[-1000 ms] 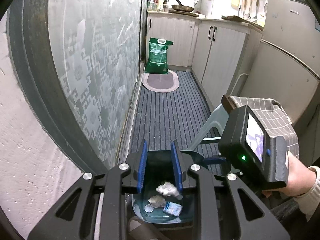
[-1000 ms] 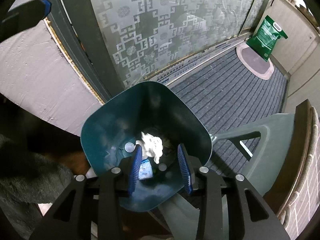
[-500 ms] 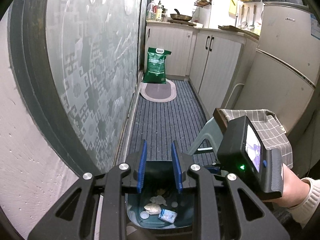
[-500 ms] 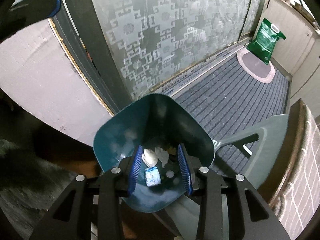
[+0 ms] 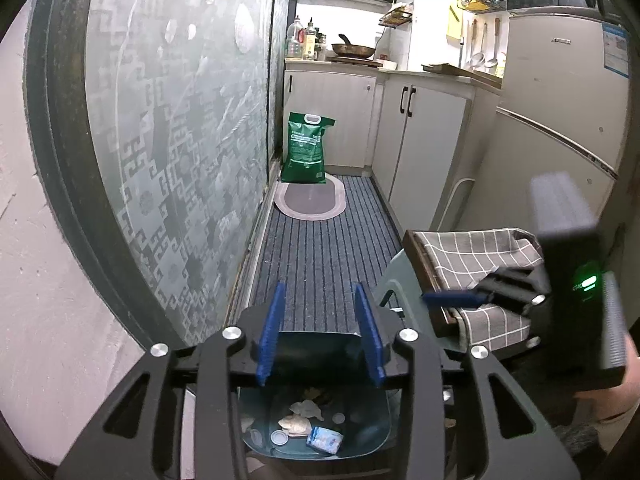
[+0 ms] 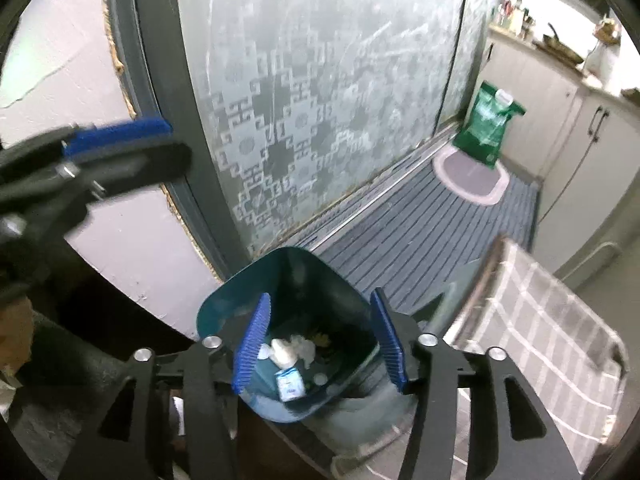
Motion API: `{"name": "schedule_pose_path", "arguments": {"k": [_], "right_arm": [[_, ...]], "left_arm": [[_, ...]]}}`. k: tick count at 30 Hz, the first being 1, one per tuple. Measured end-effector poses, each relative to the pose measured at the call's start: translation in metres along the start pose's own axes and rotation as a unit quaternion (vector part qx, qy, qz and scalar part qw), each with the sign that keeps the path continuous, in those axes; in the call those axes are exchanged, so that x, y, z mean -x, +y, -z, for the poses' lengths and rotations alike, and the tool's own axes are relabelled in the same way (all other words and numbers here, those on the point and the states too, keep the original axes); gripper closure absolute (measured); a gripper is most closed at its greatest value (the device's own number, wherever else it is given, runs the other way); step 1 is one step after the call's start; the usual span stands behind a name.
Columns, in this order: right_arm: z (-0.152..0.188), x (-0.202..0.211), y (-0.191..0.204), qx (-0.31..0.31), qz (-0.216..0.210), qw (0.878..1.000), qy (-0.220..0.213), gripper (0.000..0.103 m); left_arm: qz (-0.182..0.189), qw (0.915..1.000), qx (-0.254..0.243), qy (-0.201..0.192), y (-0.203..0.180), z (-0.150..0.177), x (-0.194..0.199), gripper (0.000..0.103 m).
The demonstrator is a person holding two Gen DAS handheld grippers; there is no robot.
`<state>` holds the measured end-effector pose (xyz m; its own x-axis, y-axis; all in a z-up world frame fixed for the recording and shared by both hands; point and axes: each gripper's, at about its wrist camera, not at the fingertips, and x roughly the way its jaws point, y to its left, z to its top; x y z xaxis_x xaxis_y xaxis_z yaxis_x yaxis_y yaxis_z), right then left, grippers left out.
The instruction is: Collect trash
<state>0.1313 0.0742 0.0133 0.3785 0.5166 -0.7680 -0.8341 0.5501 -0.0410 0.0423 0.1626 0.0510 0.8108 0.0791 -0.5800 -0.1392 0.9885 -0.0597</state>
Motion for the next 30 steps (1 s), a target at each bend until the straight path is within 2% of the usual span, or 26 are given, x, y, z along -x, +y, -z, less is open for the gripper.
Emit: {"name": "schedule_pose_path", "arguments": {"k": [4, 10, 12, 16, 20, 30], "right_arm": [[0.008, 0.032, -0.01, -0.013, 0.024, 0.999, -0.024, 0.041], [0.036, 0.075, -0.027, -0.054, 0.061, 0.995, -0.055, 0.025], [0.051, 0.087, -0.033, -0.069, 0.077, 0.993, -0.062, 0.015], [0.077, 0.104, -0.041, -0.096, 0.083, 0.989, -0.072, 0.006], [0.095, 0.109, -0.039, -0.106, 0.089, 0.988, -0.061, 0.004], [0.131, 0.125, -0.033, -0.125, 0.091, 0.986, -0.06, 0.004]], "left_arm": [[-0.003, 0.9999, 0.008, -0.008, -0.004, 0.006, 0.008, 0.049], [-0.01, 0.9998, 0.01, -0.015, -0.015, 0.02, 0.018, 0.03], [-0.016, 0.9997, 0.005, -0.016, -0.019, 0.026, 0.02, 0.023], [-0.025, 0.9994, -0.005, -0.021, -0.026, 0.037, 0.025, 0.008], [-0.023, 0.9996, 0.001, -0.016, -0.032, 0.047, 0.028, 0.004], [-0.037, 0.9992, -0.013, 0.008, -0.06, 0.067, 0.03, 0.003]]}}
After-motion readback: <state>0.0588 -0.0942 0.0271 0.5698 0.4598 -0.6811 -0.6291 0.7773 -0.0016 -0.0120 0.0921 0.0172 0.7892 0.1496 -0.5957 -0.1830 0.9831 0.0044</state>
